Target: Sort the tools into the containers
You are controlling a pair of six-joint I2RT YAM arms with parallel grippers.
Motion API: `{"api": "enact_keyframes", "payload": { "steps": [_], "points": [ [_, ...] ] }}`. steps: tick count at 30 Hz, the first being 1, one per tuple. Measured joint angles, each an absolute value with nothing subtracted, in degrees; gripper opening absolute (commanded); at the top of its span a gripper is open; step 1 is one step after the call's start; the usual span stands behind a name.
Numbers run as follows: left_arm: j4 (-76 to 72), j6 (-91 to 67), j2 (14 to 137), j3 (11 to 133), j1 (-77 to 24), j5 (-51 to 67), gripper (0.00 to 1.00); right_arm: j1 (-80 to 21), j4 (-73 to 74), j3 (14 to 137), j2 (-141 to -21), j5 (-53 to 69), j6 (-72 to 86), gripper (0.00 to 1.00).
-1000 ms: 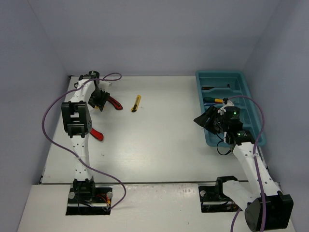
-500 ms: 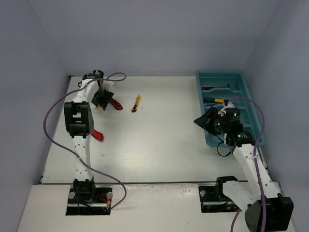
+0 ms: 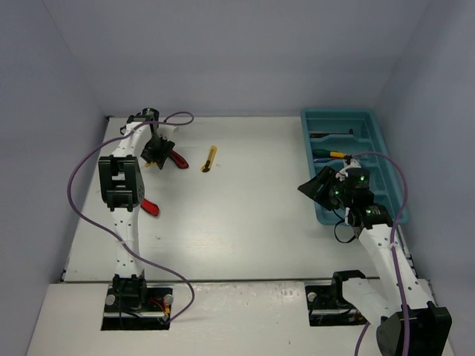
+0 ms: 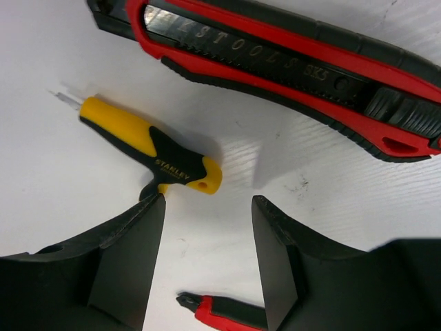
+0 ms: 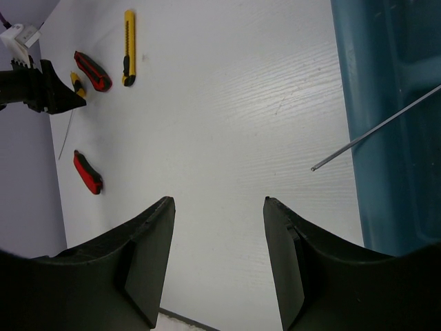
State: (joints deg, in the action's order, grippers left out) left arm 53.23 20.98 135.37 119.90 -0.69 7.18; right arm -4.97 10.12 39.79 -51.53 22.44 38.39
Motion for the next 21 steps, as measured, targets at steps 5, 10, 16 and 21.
{"api": "enact_keyframes", "payload": {
  "steps": [5,10,16,21],
  "points": [
    [52.57,21.90,133.76,119.93,-0.44,6.17,0.50,-4.97,10.37,39.79,-51.32,22.82,38.85,0.51],
    [52.22,22.40,133.61,120.27,0.92,6.62,0.50,-4.99,10.84,39.79,-51.31,23.50,39.15,0.51],
    [52.18,22.55,134.59,120.27,2.42,7.45,0.50,-5.74,11.67,39.87,-51.47,23.85,39.21,0.51],
    [52.14,22.54,136.70,120.35,2.92,10.24,0.50,-5.78,12.22,40.14,-51.83,23.88,39.20,0.51]
  ]
}}
